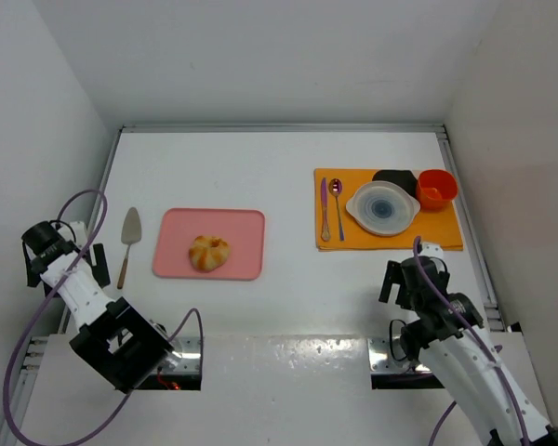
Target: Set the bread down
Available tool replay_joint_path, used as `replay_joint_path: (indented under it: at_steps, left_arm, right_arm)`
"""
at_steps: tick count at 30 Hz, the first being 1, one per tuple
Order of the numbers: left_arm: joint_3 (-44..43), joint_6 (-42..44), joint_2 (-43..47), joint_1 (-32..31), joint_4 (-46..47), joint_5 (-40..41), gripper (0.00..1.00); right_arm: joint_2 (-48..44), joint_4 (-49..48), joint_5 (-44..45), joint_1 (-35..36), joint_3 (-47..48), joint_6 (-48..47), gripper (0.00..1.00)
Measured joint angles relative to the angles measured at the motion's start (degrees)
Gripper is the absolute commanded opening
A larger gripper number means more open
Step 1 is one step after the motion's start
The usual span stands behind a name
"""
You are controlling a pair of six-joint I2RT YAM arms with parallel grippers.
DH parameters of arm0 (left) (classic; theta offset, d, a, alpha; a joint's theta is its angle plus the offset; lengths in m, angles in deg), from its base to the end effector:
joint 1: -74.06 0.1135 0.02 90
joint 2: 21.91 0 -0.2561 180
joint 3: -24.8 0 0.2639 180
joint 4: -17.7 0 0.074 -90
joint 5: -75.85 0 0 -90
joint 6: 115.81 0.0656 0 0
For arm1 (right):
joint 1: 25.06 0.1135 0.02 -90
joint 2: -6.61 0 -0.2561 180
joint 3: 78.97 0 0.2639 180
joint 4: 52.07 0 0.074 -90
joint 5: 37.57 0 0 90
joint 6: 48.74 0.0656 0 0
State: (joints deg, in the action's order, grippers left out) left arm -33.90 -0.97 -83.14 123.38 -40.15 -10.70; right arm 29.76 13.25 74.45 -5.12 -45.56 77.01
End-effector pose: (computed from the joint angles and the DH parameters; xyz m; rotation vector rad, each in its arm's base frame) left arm 0.1465 0.1765 0.2051 -0.5981 2.6549 0.4992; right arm 0.1225 0.0183 0.1507 0.4817 2.3869 -0.0608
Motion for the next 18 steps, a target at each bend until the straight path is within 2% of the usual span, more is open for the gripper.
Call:
replay_joint_path:
  at_steps: [1, 2, 6, 7, 10, 12, 14, 16, 18]
  left_arm:
    - [-0.3, -0.1, 0.1, 0.0, -0.3, 0.0, 0.91]
    - [-1.2, -0.2, 0.1, 0.0, -1.1, -0.3, 0.99]
    - [-7.1, 0.0, -0.8, 0.1, -3.5, -3.9, 0.99]
    - [-9.4, 0.2, -1.5, 0.1, -4.1, -5.7, 0.99]
    - [-17.2, 0.8, -4.4, 0.0, -6.3, -11.4, 0.92]
    - [-23.0, 1.0, -7.2, -2.4, -7.6, -13.6, 0.83]
    - [-27.3, 1.0, -10.1, -7.5, -8.4, -14.8, 0.82]
    - [-28.4, 1.0, -12.0, -12.5, -9.2, -14.5, 0.82]
    - [-27.8, 0.6, -13.7, -17.0, -10.9, -13.7, 0.85]
  right_arm:
    - [0.1, -0.1, -0.3, 0.0, 0.0, -0.2, 0.99]
    - [0.2, -0.2, -0.7, 0.0, 0.0, -0.4, 0.99]
    - [3.5, -1.8, -2.0, 0.0, 1.3, -2.0, 0.99]
    - [6.6, -2.8, -2.8, 0.0, 3.3, -2.7, 0.96]
    - [14.3, -4.0, -3.9, 0.2, 10.1, -4.2, 0.9]
    - [23.6, -5.6, -3.9, 3.0, 18.5, -5.7, 0.78]
    - [32.5, -10.1, -3.2, 8.2, 26.2, -6.5, 0.69]
    - [39.8, -16.3, -4.4, 12.6, 31.3, -6.2, 0.69]
    - [46.6, -22.7, -7.6, 15.8, 34.1, -5.1, 0.76]
